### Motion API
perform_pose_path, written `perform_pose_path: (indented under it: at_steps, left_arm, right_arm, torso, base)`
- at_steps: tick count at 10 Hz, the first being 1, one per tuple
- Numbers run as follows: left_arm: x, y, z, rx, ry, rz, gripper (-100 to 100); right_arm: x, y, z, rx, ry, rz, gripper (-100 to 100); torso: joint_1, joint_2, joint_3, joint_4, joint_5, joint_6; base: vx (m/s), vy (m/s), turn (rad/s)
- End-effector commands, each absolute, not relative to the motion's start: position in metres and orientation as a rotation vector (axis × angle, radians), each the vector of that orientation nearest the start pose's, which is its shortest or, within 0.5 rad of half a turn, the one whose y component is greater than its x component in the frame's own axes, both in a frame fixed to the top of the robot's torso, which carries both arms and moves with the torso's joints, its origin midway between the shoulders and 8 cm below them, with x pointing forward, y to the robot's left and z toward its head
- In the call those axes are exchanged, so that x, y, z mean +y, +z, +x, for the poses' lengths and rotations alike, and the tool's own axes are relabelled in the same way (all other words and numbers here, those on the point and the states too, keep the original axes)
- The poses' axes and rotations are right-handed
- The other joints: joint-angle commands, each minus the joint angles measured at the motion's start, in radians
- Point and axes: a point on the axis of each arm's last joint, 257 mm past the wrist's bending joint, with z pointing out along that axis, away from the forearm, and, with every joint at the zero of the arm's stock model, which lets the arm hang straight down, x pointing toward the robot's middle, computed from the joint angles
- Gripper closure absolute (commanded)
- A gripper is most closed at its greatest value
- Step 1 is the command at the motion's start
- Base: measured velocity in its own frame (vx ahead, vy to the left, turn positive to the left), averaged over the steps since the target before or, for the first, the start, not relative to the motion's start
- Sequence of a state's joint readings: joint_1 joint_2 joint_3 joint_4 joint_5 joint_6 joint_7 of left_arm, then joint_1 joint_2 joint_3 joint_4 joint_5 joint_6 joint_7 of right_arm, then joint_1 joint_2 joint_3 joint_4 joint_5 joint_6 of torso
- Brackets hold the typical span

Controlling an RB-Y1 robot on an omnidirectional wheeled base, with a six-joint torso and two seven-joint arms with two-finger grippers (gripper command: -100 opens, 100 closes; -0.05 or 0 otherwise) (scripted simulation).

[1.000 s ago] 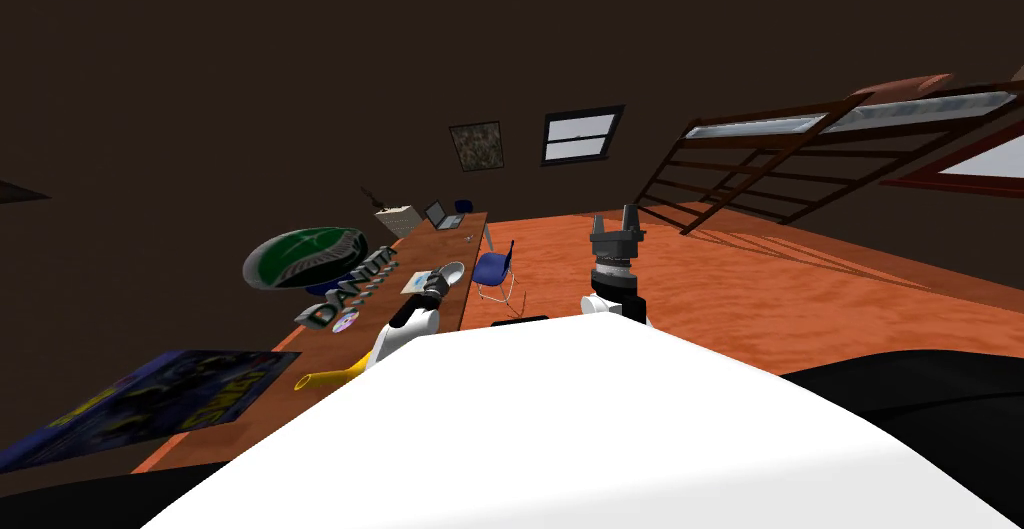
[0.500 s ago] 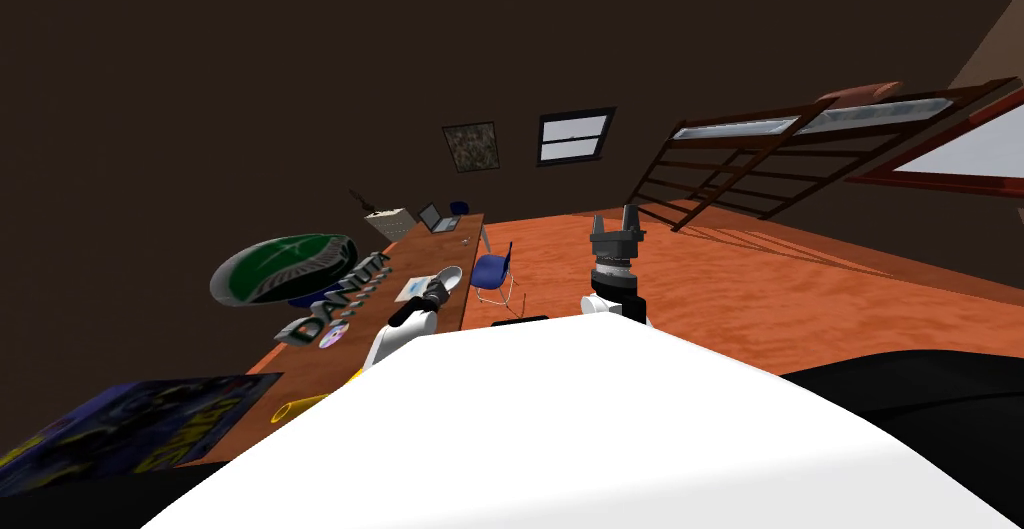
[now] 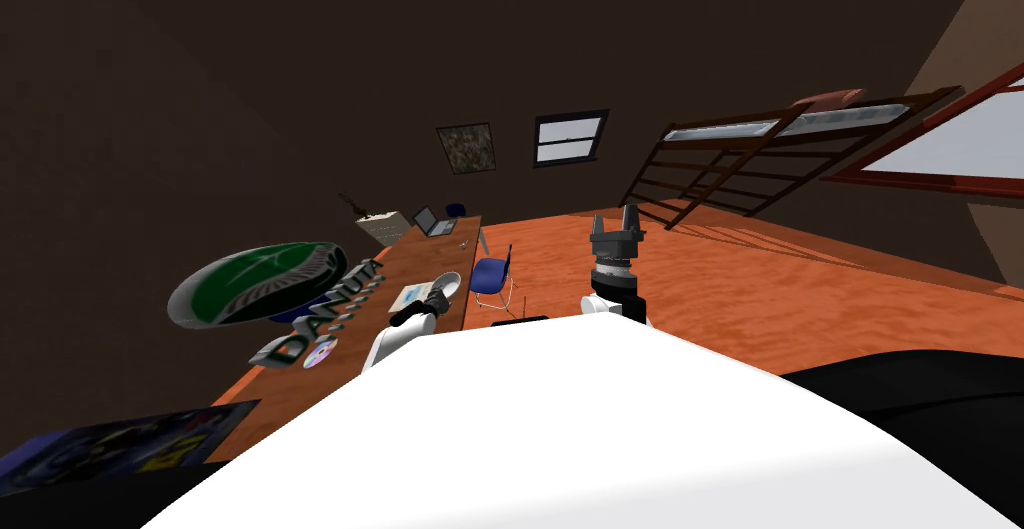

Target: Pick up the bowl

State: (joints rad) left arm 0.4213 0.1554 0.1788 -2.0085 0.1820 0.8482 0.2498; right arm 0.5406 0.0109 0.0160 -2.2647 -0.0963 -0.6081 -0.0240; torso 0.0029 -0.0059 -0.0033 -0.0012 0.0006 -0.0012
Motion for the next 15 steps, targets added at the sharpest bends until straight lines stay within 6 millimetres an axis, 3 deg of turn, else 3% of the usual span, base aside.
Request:
perform_pose_path:
  at_steps: [1, 8, 9, 10, 11, 15]
  left_arm:
    - [0.389, -0.388, 0.326, 1.293, -0.64, -2.166, -100]
    - [0.388, -0.433, 0.275, 1.295, -0.491, -2.384, -100]
    - [0.389, -0.427, 0.28, 1.294, -0.506, -2.363, -100]
    - [0.389, -0.428, 0.279, 1.295, -0.502, -2.368, 0]
    - [0.389, -0.434, 0.281, 1.295, -0.504, -2.367, -100]
    - [0.389, -0.443, 0.285, 1.296, -0.505, -2.365, -100]
  right_arm:
    - [-0.291, 0.025, 0.323, 0.491, 1.391, 0.691, 0]
    - [-0.291, 0.025, 0.323, 0.491, 1.391, 0.691, 0]
    - [-0.291, 0.025, 0.323, 0.491, 1.391, 0.691, 0]
    - [-0.291, 0.025, 0.323, 0.491, 1.391, 0.691, 0]
    - [-0.291, 0.025, 0.323, 0.491, 1.391, 0.691, 0]
    - [-0.291, 0.025, 0.323, 0.491, 1.391, 0.691, 0]
  torso:
    - [0.0, 0.0, 0.0, 0.0, 0.0, 0.0]
    - [0.0, -0.001, -0.001, 0.0, 0.0, 0.0]
    - [0.0, -0.001, -0.001, 0.0, 0.0, 0.0]
    - [-0.001, 0.002, 0.001, 0.0, 0.0, 0.0]
    - [-0.002, 0.004, 0.002, 0.001, 0.0, 0.0]
    - [-0.002, 0.004, 0.002, 0.001, 0.0, 0.0]
  base:
    - [0.102, 0.058, -0.066]
    - [0.078, 0.034, -0.045]
    - [0.041, 0.014, -0.011]
    - [0.008, 0.003, 0.002]
    - [0.01, 0.005, 0.002]
    - [0.013, 0.009, 0.002]
